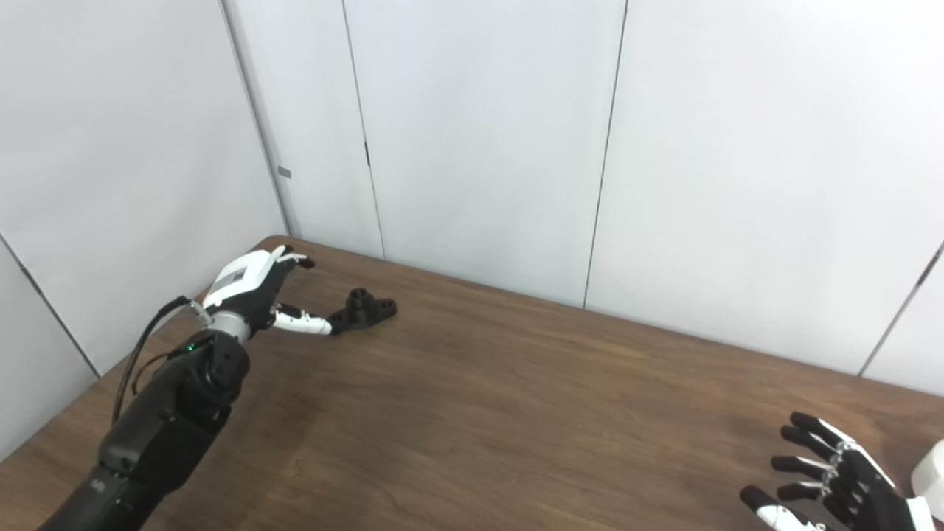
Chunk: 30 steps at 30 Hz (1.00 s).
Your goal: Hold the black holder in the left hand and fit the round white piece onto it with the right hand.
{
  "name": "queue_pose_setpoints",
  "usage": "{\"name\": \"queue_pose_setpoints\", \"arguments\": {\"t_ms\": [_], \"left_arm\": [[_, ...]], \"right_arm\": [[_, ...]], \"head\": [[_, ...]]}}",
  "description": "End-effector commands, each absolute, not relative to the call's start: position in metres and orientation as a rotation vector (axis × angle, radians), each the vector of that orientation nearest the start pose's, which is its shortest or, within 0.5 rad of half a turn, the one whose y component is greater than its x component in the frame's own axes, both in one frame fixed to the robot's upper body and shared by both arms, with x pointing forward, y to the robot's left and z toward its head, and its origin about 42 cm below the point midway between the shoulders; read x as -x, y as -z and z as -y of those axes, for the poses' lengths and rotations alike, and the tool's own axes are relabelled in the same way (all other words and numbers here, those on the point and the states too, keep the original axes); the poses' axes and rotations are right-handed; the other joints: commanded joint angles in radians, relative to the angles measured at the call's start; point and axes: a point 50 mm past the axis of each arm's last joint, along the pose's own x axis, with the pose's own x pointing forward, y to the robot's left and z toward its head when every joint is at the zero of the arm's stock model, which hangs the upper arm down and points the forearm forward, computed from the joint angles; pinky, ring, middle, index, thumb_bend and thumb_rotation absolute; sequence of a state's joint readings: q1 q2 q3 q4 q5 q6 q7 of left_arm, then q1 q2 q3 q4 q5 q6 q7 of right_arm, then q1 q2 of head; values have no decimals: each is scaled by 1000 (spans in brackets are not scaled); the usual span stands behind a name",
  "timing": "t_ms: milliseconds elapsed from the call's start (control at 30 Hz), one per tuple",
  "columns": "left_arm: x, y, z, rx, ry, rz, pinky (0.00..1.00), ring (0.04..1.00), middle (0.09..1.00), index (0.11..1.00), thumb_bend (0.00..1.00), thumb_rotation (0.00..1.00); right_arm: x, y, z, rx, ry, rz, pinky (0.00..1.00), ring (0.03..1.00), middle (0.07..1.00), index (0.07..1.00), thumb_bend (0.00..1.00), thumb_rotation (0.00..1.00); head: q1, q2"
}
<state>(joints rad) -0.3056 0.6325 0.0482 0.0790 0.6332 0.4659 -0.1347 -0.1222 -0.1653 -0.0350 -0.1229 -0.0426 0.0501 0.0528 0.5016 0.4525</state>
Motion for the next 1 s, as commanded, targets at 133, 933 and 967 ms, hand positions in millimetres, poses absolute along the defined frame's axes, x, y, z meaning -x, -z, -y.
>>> {"name": "queue_pose_setpoints", "arguments": {"t_ms": [133, 933, 967], "left_arm": [[-378, -242, -440, -1205, -403, -228, 981, 1000, 1000, 860, 1000, 334], [-386, -207, -435, -1124, -436, -209, 935, 1000, 1000, 819, 913, 277], [-386, -207, -435, -1123, -436, -208, 934, 1000, 1000, 818, 912, 277]], "right_arm": [[-322, -188, 256, 203, -49, 266, 498, 650, 760, 765, 582, 73], [-311, -196, 258, 210, -57, 254, 515, 660, 780, 785, 586, 0], [-311, -196, 259, 211, -58, 254, 517, 661, 781, 786, 584, 0]], "head": [[-1, 3], [-16, 23], [-16, 25]]}}
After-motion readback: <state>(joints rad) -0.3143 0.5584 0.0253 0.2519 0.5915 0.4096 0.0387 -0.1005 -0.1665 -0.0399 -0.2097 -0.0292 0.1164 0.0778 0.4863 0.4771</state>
